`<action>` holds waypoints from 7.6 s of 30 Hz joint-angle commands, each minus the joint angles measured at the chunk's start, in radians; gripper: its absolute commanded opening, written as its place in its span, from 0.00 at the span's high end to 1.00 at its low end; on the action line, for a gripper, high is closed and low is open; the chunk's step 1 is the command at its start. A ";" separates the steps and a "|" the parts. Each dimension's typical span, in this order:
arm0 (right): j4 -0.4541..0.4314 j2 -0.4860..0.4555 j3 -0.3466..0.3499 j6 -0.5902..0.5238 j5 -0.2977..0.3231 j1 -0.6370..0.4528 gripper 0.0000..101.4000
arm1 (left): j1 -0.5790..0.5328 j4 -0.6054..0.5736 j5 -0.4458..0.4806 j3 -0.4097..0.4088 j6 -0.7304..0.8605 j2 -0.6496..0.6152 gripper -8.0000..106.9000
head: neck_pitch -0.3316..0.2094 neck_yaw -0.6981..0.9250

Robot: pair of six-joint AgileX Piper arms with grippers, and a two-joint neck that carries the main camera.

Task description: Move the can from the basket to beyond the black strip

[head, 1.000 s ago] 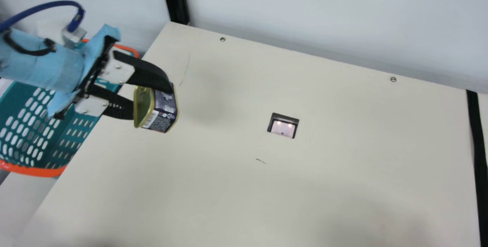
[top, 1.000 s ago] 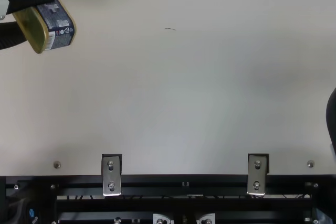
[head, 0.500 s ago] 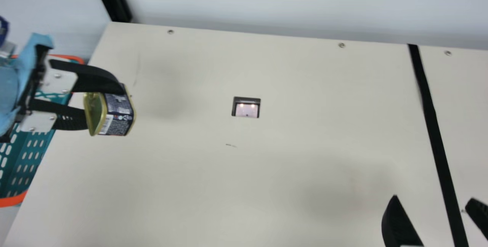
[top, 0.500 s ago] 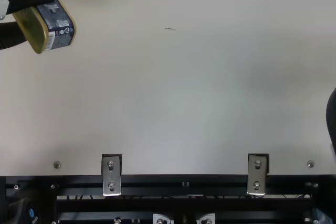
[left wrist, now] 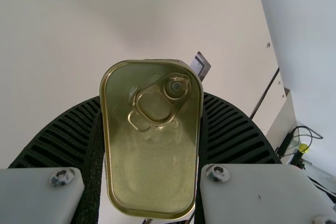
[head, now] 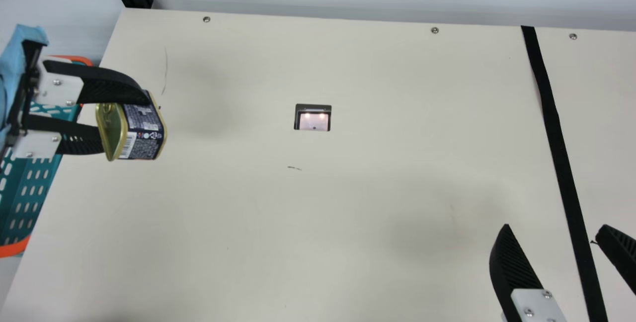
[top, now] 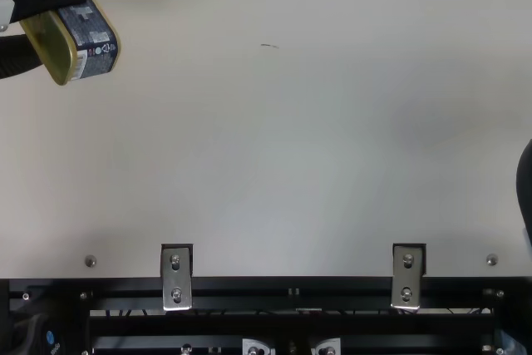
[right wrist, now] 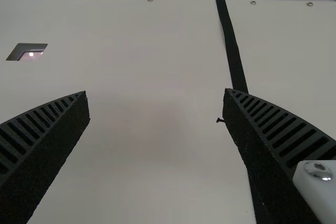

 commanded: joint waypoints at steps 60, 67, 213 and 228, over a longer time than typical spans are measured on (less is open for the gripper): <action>0.000 0.000 0.000 0.000 0.000 0.000 0.00 | -1.011 -0.508 -1.242 0.141 1.054 0.061 0.84 | -0.002 0.000; 0.000 0.000 0.000 0.000 0.000 0.000 0.00 | -1.077 -0.260 -1.329 0.131 0.790 0.122 0.84 | -0.002 0.000; 0.375 0.581 -0.483 -0.064 -0.209 0.334 0.00 | -1.186 0.611 -1.604 0.370 -0.072 0.050 0.84 | -0.002 0.000; 0.401 0.690 -0.537 -0.089 -0.207 0.404 0.00 | -1.186 0.611 -1.604 0.370 -0.072 0.050 0.84 | -0.002 0.000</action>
